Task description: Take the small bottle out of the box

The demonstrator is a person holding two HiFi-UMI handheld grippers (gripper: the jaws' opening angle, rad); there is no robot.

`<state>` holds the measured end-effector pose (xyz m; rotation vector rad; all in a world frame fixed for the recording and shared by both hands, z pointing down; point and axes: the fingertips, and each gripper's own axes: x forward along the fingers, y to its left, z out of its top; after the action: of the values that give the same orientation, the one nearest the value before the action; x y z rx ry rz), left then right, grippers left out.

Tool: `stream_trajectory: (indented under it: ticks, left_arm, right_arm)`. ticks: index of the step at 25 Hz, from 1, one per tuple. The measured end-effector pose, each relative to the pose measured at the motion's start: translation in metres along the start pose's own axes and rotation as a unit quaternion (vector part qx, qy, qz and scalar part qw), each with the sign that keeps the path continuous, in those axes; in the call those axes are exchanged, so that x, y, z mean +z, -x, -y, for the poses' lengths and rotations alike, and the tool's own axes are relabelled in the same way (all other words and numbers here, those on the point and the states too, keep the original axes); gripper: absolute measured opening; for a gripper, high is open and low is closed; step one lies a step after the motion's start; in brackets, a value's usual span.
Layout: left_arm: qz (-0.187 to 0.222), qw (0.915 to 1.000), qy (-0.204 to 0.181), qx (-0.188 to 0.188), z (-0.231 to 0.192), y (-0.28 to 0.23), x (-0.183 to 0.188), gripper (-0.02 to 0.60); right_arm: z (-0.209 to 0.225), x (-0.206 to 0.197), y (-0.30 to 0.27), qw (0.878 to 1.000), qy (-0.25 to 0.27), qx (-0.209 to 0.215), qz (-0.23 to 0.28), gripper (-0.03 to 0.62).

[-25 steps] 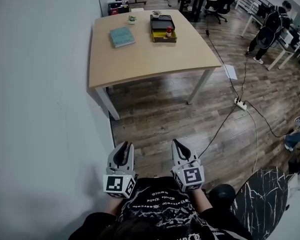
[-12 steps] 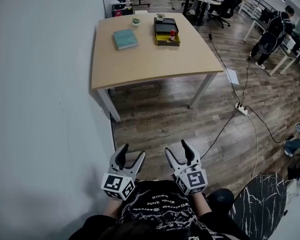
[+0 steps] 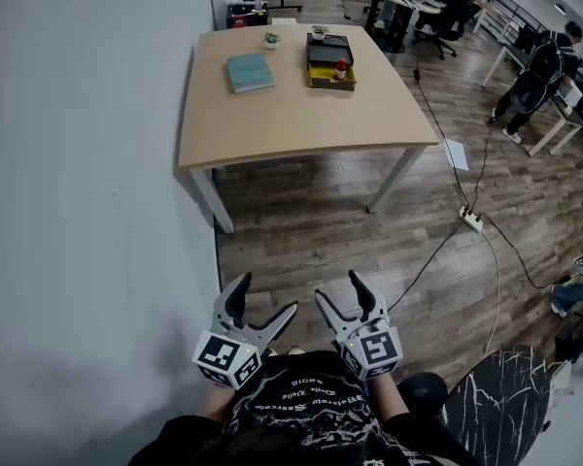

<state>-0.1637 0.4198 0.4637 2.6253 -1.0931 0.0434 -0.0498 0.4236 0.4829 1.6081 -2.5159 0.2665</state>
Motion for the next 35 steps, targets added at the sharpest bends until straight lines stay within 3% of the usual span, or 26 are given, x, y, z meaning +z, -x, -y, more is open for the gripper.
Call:
stream_trajectory:
  ticks: [3, 7, 17, 24, 26, 35]
  left_arm:
    - [0.003, 0.9997, -0.015, 0.018, 0.001, -0.005, 0.002, 0.445]
    - [0.008, 0.9994, -0.005, 0.033, -0.002, -0.012, 0.001, 0.445]
    - [-0.008, 0.9996, -0.027, 0.003, -0.014, -0.06, 0.004, 0.442]
    - [-0.017, 0.9979, -0.046, -0.042, -0.06, -0.115, 0.02, 0.439]
    - [-0.016, 0.9977, -0.044, -0.05, -0.077, -0.13, 0.031, 0.409]
    - [-0.007, 0.9976, -0.04, -0.055, -0.166, -0.201, 0.068, 0.397]
  right_arm:
    - [0.005, 0.0, 0.002, 1.0, -0.001, 0.003, -0.001, 0.328]
    - [0.014, 0.0, 0.003, 1.0, 0.002, 0.007, -0.001, 0.325]
    - [0.051, -0.001, -0.017, 0.999, -0.01, -0.035, -0.001, 0.325]
    - [0.084, 0.012, -0.078, 0.998, -0.012, -0.068, 0.001, 0.325]
    - [0.092, 0.019, -0.101, 0.997, -0.008, -0.075, -0.001, 0.325]
    - [0.12, 0.043, -0.197, 0.995, -0.012, -0.099, -0.009, 0.325]
